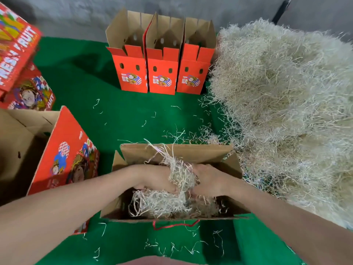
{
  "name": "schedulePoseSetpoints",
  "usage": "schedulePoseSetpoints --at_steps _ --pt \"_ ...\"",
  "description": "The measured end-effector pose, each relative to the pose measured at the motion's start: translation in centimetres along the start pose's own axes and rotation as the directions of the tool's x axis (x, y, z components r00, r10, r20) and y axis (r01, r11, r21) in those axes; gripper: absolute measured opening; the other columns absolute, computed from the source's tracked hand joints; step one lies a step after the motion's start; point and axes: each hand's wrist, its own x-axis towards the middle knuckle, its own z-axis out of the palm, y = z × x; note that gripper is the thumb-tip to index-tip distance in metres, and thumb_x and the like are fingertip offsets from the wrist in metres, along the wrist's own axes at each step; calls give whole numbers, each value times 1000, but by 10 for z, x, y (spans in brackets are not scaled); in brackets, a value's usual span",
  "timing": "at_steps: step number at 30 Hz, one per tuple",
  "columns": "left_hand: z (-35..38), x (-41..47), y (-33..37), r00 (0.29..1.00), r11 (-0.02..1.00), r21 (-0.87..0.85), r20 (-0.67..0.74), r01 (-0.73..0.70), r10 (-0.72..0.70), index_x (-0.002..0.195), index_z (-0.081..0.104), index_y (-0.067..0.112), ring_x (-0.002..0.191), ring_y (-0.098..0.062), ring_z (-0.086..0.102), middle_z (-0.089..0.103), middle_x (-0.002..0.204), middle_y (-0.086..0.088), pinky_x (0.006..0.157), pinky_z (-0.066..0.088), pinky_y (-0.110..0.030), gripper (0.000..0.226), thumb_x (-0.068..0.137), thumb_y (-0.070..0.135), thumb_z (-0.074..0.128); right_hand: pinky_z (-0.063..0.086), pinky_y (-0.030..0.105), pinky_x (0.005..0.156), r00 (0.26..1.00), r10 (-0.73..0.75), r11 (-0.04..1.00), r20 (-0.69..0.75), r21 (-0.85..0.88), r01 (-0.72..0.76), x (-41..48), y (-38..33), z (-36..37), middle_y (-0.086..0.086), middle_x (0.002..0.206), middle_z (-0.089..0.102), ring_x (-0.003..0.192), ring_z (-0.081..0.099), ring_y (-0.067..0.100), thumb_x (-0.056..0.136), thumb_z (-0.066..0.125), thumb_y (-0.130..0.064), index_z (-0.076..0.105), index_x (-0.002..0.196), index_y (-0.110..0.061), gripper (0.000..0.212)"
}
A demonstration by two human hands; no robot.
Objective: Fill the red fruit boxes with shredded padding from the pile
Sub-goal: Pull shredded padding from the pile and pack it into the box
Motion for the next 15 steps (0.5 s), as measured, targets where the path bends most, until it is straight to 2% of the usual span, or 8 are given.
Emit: schedulePoseSetpoints --at_steps 1,3,5,7,9,10,13,15 --pt "1 13 -4 996 989 120 14 86 -89 136 43 12 118 -21 51 51 133 -5 103 42 -35 49 91 27 53 44 32 94 999 33 994 5 -106 -32 10 -2 0 10 127 52 105 53 22 86 52 -7 44 127 -10 42" --pt "3 36 -8 982 928 338 41 160 -184 118 52 0 98 -21 52 58 112 -11 91 46 -32 33 92 20 48 47 31 70 995 68 953 71 -301 -44 27 -2 2 16 97 61 75 55 23 85 45 2 54 108 0 25" --pt "4 46 -3 963 856 475 64 202 -263 95 52 2 86 -22 45 52 92 -11 79 40 -32 14 95 13 42 42 31 66 986 100 904 134 -427 -33 44 -1 6 15 96 61 78 58 27 87 47 -2 58 110 1 25" --pt "4 59 -5 941 816 543 128 199 -315 99 54 0 95 -31 49 51 101 -24 89 39 -38 18 97 5 37 42 30 70 965 134 842 226 -540 9 65 2 14 14 116 57 94 57 30 90 46 -8 55 120 -2 31" --pt "4 77 -19 945 838 498 98 225 -312 120 53 -9 115 -34 51 52 126 -25 98 38 -36 32 99 9 37 44 32 78 943 162 825 290 -564 31 87 9 22 12 125 55 106 55 29 92 46 -9 53 123 -2 33" --pt "3 81 -26 951 861 444 56 249 -304 127 50 -7 115 -29 52 51 133 -20 97 40 -33 37 100 16 39 43 32 81 938 179 834 296 -552 15 94 14 24 12 125 55 109 54 28 93 46 -11 54 122 -1 32" --pt "-3 76 -45 951 886 347 -68 307 -303 134 45 2 94 -14 43 49 137 -14 66 42 -19 41 100 25 38 39 33 81 937 227 848 266 -527 -56 105 33 31 14 125 55 113 52 29 94 46 -14 55 120 -2 30" --pt "-5 74 -59 926 891 259 -149 374 -346 134 45 5 91 -15 37 48 137 -13 67 35 -22 41 100 26 38 41 37 88 951 214 830 225 -555 -56 108 42 40 16 126 55 116 51 31 93 45 -15 55 121 -3 32"
